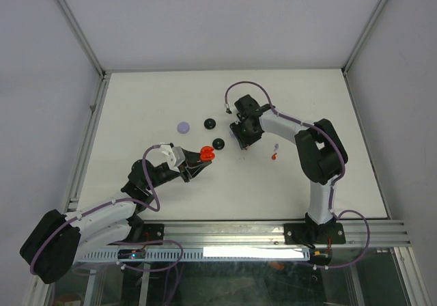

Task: Insert the wireless bluetooth earbuds into the charging case
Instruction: Pick up the earbud from the center of the board.

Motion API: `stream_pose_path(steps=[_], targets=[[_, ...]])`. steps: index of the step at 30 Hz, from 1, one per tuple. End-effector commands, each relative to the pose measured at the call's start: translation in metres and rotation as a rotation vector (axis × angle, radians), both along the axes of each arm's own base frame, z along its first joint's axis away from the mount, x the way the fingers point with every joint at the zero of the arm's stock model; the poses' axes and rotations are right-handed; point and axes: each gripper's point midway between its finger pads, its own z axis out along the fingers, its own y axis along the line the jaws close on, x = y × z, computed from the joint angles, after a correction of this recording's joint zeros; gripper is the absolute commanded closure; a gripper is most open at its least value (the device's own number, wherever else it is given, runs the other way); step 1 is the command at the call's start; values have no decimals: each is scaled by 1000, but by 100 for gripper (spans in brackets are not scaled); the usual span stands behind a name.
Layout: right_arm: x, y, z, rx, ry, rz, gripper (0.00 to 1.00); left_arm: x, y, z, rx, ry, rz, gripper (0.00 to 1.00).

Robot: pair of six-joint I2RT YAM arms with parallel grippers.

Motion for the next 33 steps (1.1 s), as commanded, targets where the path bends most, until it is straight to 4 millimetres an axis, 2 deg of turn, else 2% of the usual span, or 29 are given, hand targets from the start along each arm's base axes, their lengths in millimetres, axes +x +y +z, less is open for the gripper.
stream_pose_path(steps=[1, 7, 20, 28, 33], targets=[[0, -2, 5, -27, 9, 36, 61, -1, -1, 20, -43, -50, -5, 100], [-6, -4, -1, -33, 39, 25, 64, -2, -1, 20, -43, -51, -7, 100], [0, 10, -8, -12, 55, -53, 64, -2, -1, 20, -44, -47, -9, 100], [-8, 0, -14, -73, 74, -99, 72, -1, -1, 21, -45, -48, -8, 100], [-13, 4, -15, -63, 78, -96, 80, 0, -1, 21, -46, -50, -4, 100]])
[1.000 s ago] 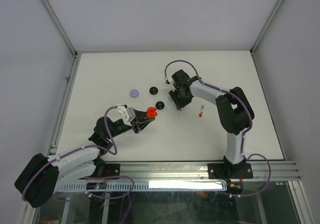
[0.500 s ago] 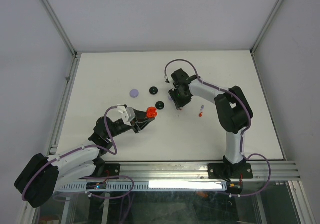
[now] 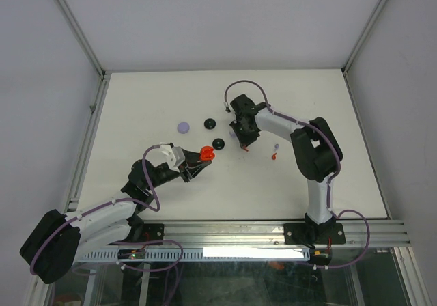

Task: Insert the wireless bluetooth earbuds into the charging case
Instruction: Pick up the earbud from the center of the board.

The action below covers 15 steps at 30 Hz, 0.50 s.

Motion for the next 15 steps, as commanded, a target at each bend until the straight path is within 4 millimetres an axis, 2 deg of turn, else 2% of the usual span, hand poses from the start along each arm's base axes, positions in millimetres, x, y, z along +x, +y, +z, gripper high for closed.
stream_pose_path(steps=[1, 3, 8, 15], targets=[[-14, 3, -9, -1, 49, -14, 81, 0, -1, 21, -48, -51, 0, 100], [-14, 9, 0, 40, 36, -12, 84, 1, 0, 21, -57, -53, 11, 100], [-8, 19, 35, 129, -45, -16, 88, 9, 7, 23, -85, -54, 68, 100], [-6, 37, 100, 324, -178, -7, 90, 14, 15, 21, -130, -62, 127, 100]])
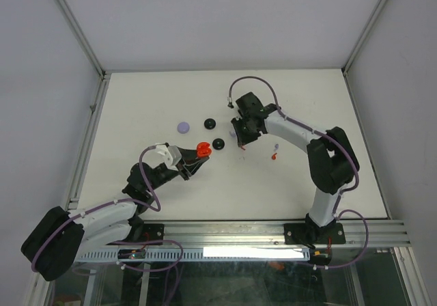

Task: Insert the wireless bluetooth earbuds into the charging case
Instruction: Pick up the earbud from the center of the board, then place the earbud in the charging case.

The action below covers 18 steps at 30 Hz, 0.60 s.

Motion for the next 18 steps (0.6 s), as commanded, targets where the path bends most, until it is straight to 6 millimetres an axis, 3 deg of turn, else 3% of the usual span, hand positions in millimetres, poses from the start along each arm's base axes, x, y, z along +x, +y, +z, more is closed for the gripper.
stream_pose_path(steps=[1, 9, 18], targets=[[12, 30, 83, 238, -186, 5, 90, 3, 8, 14, -78, -56, 50, 100], [-9, 51, 185, 569, -381, 69, 91, 3, 7, 23, -102, -124, 46, 100], [-66, 68, 276, 890, -527, 239, 92, 1, -4, 46, -116, -224, -9, 100]])
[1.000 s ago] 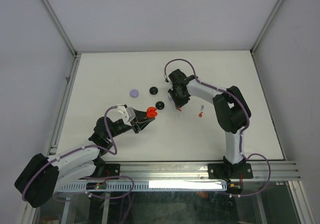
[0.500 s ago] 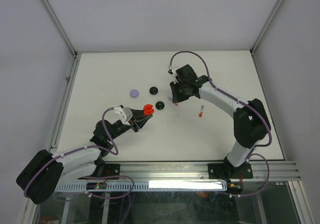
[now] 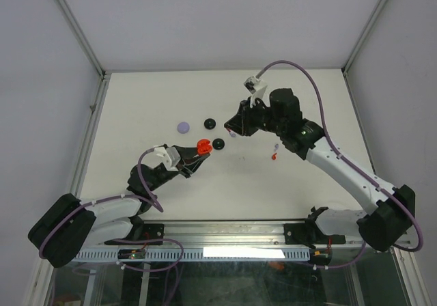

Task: Insert the wireless bluetooth earbuds into the charging case
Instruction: Place the earbud in the charging case.

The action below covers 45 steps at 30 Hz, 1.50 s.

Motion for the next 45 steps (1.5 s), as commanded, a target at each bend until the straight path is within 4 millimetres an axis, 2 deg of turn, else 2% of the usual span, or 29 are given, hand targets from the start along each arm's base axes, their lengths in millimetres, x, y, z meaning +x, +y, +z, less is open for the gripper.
stream_pose_path(steps=[1, 5, 9, 20, 31, 45], targets=[[-31, 16, 68, 225, -143, 129, 92, -4, -6, 45, -67, -161, -35, 100], [-56, 22, 89, 305, -191, 224, 92, -4, -9, 60, -91, -188, -53, 100], [-72, 27, 101, 375, -235, 279, 92, -5, -13, 76, -126, -200, -78, 100], [-101, 55, 110, 470, -281, 411, 93, -16, -18, 90, -171, -171, -158, 100], [-89, 62, 84, 411, -269, 356, 94, -25, -15, 101, -222, -182, -184, 100], [-88, 67, 73, 388, -253, 369, 95, -28, -12, 109, -250, -180, -186, 100]])
